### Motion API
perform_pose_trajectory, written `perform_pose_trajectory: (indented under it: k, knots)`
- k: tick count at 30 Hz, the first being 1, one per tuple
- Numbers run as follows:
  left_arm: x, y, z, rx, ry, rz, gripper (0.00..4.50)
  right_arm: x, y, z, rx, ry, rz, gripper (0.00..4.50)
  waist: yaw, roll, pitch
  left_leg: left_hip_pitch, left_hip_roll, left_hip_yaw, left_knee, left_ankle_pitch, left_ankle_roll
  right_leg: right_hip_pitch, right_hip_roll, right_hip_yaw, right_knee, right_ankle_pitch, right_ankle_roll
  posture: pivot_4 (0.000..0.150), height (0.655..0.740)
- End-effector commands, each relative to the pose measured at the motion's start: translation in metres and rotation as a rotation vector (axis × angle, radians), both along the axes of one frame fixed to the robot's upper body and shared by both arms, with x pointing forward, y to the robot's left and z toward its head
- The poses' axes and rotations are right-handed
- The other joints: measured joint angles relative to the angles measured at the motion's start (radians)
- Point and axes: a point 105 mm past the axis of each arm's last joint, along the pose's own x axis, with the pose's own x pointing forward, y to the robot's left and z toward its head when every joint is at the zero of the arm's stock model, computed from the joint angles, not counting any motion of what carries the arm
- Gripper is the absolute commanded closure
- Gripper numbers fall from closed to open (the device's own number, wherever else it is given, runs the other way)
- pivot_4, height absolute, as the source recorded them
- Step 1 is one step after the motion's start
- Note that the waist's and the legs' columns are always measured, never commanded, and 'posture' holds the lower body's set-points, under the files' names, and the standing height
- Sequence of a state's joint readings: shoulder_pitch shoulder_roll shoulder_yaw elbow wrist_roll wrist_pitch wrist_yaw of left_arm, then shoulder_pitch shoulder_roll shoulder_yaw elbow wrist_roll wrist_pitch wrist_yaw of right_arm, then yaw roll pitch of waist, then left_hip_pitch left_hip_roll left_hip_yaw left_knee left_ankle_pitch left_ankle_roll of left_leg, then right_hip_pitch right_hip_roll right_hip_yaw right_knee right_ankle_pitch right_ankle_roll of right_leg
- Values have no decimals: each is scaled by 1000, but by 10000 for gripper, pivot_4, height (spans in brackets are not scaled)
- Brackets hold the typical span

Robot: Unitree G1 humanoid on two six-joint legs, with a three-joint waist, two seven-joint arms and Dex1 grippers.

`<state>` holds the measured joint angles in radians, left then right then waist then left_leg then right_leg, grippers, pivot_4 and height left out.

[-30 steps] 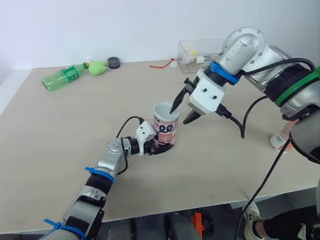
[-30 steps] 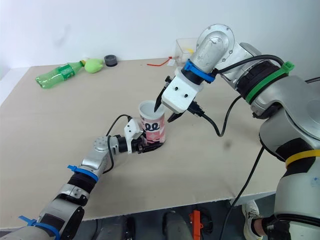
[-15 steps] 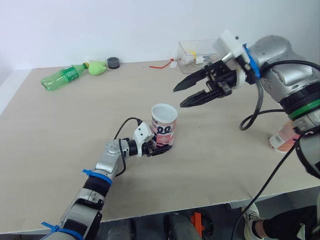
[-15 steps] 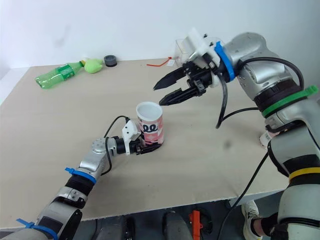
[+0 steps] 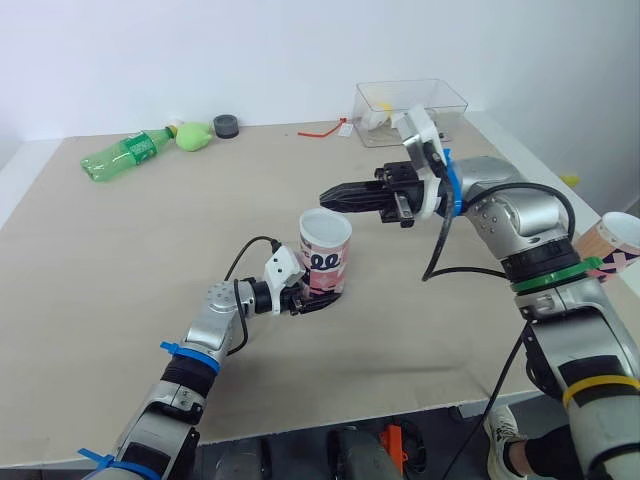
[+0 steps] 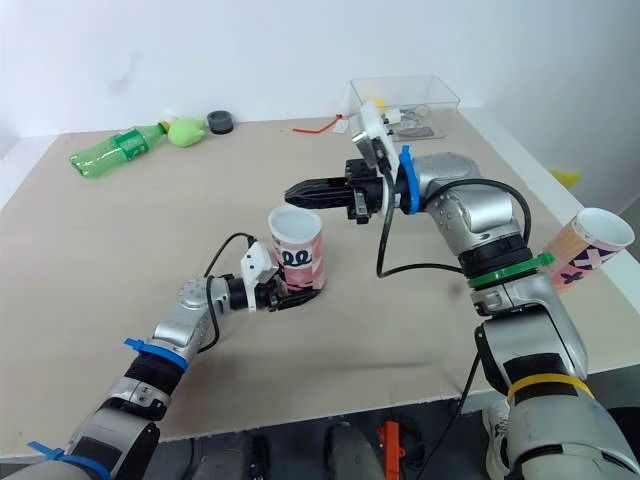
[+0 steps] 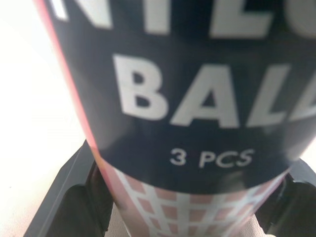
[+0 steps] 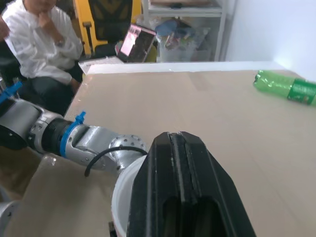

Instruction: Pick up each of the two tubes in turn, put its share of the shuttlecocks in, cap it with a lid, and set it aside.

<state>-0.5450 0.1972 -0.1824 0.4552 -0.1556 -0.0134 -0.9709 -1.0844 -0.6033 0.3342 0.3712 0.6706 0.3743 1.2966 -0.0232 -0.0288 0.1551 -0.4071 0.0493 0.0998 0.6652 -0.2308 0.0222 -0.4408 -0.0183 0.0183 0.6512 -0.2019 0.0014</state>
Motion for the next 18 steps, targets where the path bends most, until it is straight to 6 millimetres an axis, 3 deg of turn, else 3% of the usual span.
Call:
perform_pose_trajectory:
  k: [1,18]
  knots:
    - [-5,2,-19,43,71,-6,13947,-7,7,13,-25,-66,15,44836,0,0,0,0,0,0,0,0,0,0,0,0,0,0,0,1500,7400]
    - [-3,1,-19,34,75,5,13947,0,12,-36,-353,-115,31,44836,0,0,0,1,-2,0,0,0,0,1,0,0,0,0,1,1500,7400]
